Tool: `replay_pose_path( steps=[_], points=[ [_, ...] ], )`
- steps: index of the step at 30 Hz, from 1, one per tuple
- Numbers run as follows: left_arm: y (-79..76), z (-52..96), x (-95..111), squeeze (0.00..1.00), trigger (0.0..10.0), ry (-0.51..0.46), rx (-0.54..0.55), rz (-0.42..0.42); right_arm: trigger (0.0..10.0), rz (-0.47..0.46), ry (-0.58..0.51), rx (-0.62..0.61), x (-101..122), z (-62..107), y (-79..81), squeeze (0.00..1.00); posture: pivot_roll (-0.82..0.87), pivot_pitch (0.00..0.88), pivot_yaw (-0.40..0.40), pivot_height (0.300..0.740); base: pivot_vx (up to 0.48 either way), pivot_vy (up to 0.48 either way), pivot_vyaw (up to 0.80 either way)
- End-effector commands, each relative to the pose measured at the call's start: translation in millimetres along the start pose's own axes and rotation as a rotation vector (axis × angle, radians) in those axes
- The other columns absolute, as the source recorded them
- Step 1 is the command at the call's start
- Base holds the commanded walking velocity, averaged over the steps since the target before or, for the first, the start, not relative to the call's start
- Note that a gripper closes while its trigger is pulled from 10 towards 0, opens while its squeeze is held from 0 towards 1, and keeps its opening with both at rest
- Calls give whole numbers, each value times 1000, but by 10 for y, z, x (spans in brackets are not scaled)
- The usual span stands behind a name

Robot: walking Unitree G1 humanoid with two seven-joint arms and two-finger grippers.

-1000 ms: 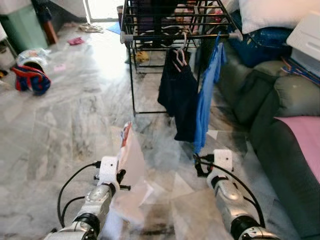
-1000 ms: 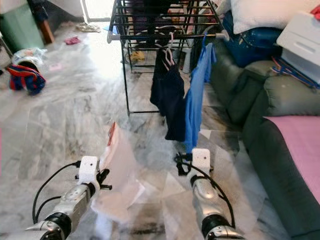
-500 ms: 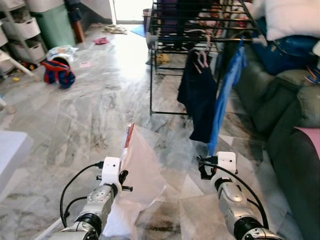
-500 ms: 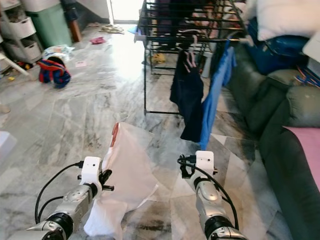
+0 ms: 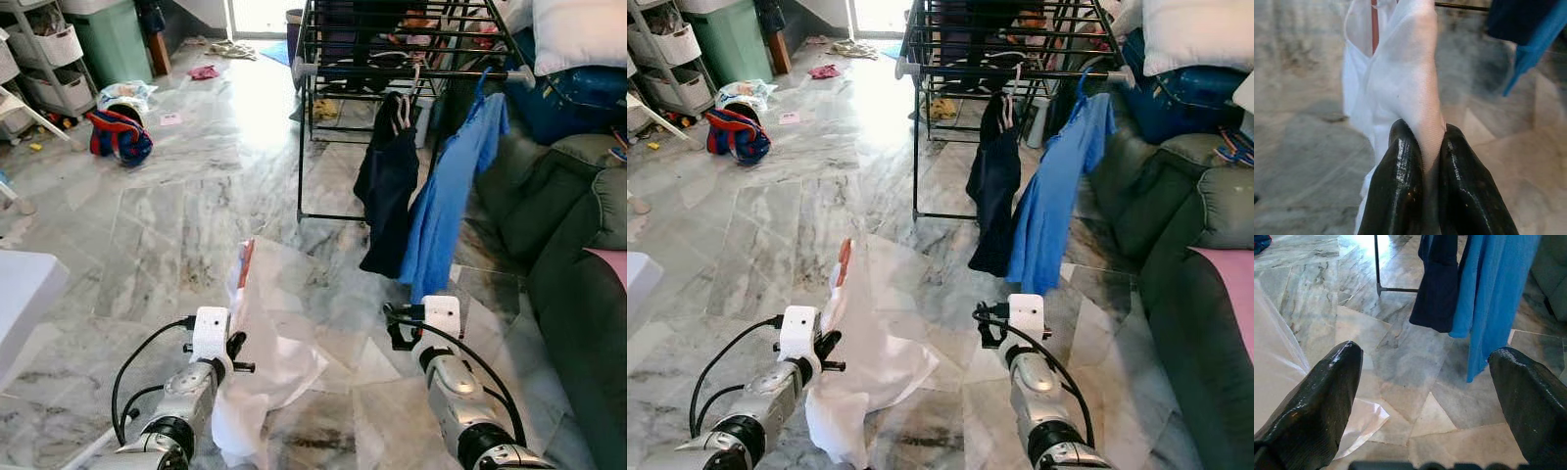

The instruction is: Hang hanger

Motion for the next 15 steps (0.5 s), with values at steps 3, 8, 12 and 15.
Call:
replay_pose_path(
  steps=[3, 8, 12, 15],
  points=[
    [-100, -54, 299, 0, 10000, -87, -110, -78, 10000, -1, 2, -21, 13, -5, -70, 0, -16, 87, -21, 740, 0, 0, 0],
    [-155, -55, 455, 0, 10000, -123, -213, -140, 10000, 3, 1, -32, 26, -7, -133, 0, -14, 92, -25, 740, 0, 0, 0],
    [-126, -53, 528, 0, 10000, -138, -220, -160, 10000, 6, 3, -34, 27, -8, -143, 0, -12, 94, -27, 740, 0, 0, 0],
    [-102, -51, 547, 0, 10000, -140, -218, -153, 10000, 8, 3, -30, 25, -9, -128, 0, -12, 95, -29, 740, 0, 0, 0]
  ],
)
Point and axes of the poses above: a point about 5 cm out from each wrist's last joint towards the gripper, its own z axis pointing back from the gripper into the wrist, its own x axis along the axis of the wrist's last joint, y = z × x, the point moved 3 cm from there along -z, pointing out of the wrist towards the gripper, and after that the axes turned 1 degree about z, right-handed, at the moved point
